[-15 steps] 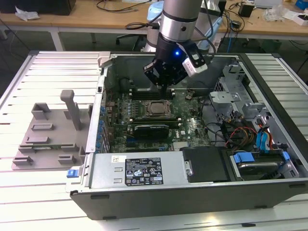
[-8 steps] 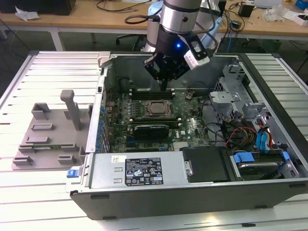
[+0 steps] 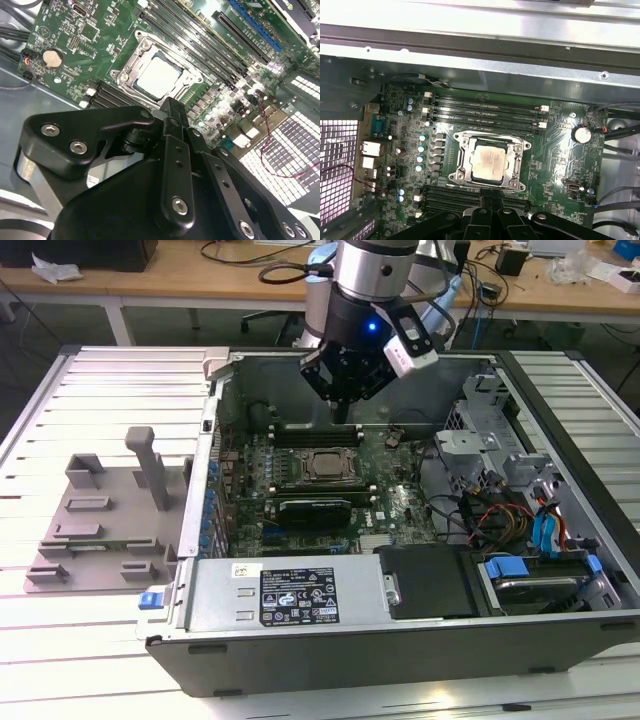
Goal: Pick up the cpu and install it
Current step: 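Install the second cpu locking lever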
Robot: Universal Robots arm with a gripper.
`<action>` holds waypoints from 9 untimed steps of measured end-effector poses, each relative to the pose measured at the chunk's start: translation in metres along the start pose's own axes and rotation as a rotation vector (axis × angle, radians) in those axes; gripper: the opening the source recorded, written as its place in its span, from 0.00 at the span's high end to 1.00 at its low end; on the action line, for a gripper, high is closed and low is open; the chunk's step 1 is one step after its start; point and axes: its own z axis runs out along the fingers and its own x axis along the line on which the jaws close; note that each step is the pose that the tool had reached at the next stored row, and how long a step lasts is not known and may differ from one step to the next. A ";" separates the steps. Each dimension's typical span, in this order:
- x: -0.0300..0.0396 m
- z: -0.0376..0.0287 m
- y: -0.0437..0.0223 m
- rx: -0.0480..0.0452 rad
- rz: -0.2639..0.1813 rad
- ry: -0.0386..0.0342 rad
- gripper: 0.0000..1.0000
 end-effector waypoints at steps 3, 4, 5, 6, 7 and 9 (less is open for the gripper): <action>0.0002 -0.0028 0.0000 -0.0002 0.000 -0.0001 0.89; 0.0002 -0.0028 0.0000 -0.0003 0.000 -0.0002 0.89; 0.0002 -0.0030 0.0000 0.0000 0.000 -0.0001 0.89; 0.0002 -0.0030 0.0000 -0.0001 0.000 -0.0001 0.89; 0.0002 -0.0031 0.0000 0.0000 0.000 -0.0001 0.89; 0.0003 -0.0031 0.0000 0.0000 0.000 0.0000 0.89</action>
